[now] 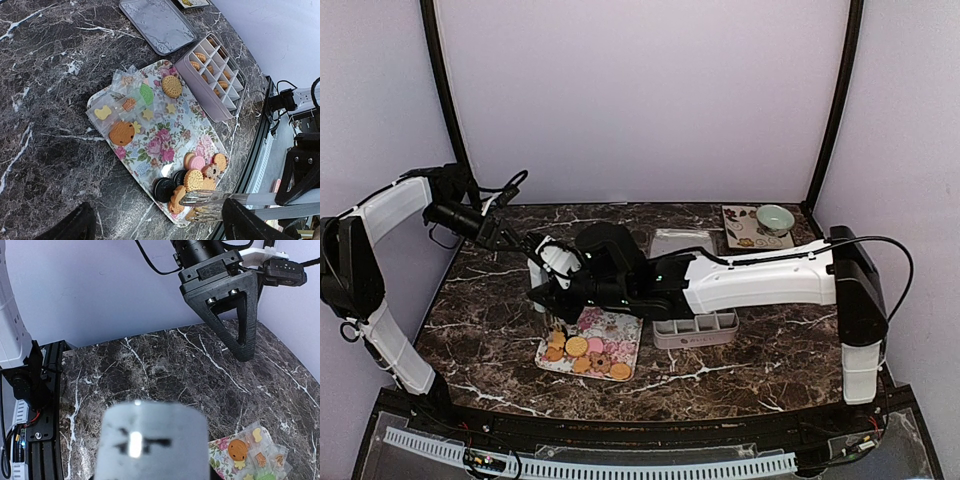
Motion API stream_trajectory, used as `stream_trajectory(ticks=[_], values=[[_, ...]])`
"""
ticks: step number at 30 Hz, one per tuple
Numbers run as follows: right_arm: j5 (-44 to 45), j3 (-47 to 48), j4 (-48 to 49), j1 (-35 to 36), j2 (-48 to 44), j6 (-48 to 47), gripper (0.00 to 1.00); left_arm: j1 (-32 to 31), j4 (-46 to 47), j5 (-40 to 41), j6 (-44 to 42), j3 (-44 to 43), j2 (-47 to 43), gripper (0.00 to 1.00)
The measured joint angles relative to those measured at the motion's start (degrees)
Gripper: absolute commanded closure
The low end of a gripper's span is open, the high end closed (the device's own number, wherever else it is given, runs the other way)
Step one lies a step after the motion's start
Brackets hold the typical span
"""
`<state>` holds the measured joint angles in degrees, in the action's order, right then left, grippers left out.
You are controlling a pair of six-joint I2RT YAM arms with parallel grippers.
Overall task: Pack the cookies
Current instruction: Pick up the fake cookies from the plate.
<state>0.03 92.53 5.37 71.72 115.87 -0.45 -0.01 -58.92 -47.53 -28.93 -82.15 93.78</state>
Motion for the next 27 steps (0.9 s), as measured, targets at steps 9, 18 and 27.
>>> stream_trajectory(ticks=[9,18,27], values=[[-0.7,1.4,-0.2,0.0,0.6,-0.2,0.59,0.2,-0.1,0.0,-0.4,0.5,-0.1,0.1],[-0.7,1.4,-0.3,0.0,2.3,-0.2,0.59,0.2,-0.1,0.0,-0.4,0.6,-0.1,0.1],[-1.6,1.2,-0.2,0.0,3.0,0.1,0.59,0.2,-0.2,0.0,-0.7,0.6,-0.1,0.1]])
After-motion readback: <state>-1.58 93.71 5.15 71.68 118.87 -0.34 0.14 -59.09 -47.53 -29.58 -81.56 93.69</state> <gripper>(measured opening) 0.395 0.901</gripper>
